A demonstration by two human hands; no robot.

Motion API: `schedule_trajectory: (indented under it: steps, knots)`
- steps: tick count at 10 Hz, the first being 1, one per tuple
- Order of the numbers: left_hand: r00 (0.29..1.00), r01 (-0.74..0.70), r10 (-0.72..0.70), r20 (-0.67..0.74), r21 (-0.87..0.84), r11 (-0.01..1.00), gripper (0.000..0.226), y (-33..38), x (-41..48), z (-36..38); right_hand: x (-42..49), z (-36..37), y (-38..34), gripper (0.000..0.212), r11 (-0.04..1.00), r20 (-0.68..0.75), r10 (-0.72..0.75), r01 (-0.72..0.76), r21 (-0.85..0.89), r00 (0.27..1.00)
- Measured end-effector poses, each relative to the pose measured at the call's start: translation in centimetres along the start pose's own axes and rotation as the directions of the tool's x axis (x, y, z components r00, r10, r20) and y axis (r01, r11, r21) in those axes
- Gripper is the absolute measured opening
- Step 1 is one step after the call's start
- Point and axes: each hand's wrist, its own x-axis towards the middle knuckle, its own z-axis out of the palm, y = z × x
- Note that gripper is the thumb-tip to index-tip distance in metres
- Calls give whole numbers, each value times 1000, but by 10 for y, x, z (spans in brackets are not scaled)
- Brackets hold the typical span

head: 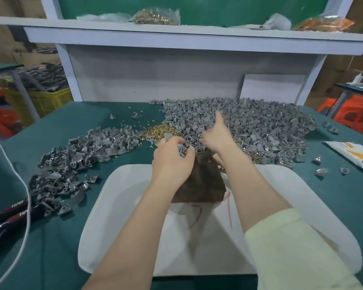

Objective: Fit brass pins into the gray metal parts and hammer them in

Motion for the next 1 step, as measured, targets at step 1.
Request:
schedule_trajectory:
  steps: [1]
  knots:
    - [1000,22,-22,20,-12,1000,29,-2,2,3,-11,3,18,45,988,55,-130,134,-72,990]
